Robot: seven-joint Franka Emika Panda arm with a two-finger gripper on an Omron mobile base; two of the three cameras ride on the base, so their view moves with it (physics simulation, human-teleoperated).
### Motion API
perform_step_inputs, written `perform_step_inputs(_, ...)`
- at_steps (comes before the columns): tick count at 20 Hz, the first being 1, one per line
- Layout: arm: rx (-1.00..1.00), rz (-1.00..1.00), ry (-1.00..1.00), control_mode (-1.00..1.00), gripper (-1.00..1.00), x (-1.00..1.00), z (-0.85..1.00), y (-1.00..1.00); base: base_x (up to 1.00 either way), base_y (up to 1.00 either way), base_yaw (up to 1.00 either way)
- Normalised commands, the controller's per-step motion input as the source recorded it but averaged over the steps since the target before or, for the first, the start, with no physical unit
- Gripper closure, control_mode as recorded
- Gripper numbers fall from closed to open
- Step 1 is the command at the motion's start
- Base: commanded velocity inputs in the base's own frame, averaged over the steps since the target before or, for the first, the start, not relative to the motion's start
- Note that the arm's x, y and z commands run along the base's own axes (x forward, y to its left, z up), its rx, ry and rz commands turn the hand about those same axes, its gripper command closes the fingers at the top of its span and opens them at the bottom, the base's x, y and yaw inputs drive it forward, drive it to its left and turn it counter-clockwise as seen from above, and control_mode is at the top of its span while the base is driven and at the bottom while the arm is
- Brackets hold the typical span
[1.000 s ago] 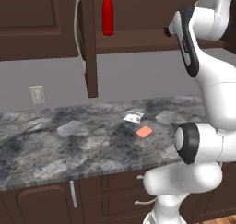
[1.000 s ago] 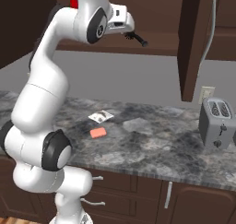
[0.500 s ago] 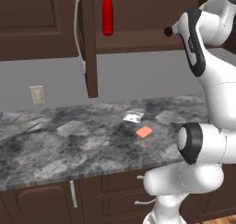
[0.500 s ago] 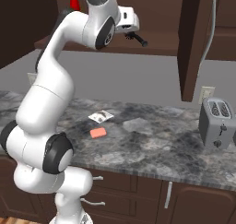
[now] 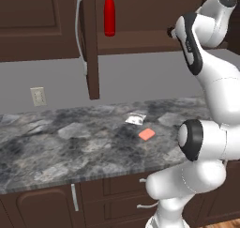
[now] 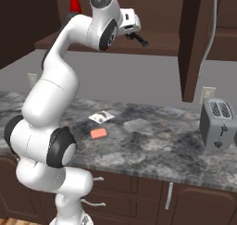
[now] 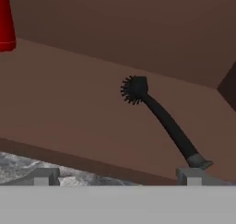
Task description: Pick the bar soap and dish brush from the cabinet and place them on the counter.
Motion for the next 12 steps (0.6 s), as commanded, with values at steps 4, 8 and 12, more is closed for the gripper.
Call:
perform_step_inputs(4, -0.08, 0.02, 0.14, -1.0, -1.0, 0.39, 0.0, -0.07, 0.0, 0.0, 0.0)
perform_step_inputs(8, 0.0, 0.0, 0.11, -1.0, -1.0, 0.45, 0.0, -0.15, 0.0, 0.0, 0.0)
perform_step_inputs(12, 0.0, 0.0, 0.07, -1.0, -1.0, 0.48, 0.0, -0.19, 0.0, 0.0, 0.0)
